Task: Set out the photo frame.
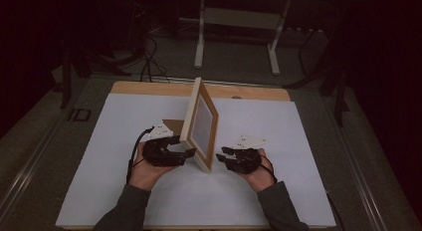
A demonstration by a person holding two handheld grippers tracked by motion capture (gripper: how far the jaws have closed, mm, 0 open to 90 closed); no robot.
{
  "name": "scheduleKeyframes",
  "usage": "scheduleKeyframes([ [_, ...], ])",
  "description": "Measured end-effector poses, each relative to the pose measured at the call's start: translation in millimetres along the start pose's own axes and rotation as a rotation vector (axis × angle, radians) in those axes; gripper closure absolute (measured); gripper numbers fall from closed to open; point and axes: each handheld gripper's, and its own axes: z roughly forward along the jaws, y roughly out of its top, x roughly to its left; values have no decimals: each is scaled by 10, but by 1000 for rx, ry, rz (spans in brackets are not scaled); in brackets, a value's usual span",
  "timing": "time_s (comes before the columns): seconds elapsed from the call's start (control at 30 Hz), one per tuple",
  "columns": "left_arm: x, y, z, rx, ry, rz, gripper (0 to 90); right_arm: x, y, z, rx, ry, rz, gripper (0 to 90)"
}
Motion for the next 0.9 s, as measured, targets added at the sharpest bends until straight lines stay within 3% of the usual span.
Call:
scheduleKeyframes([
  [0.3,-55,63,31,-81,79,-26,341,-6,-6,0,1,1,8,628],
  [0.57,-86,95,82,-106,117,-58,337,-15,-19,15,4,-1,10,623],
  [0.9,-182,94,138,-122,169,4,458,-22,-24,15,5,-4,12,620],
])
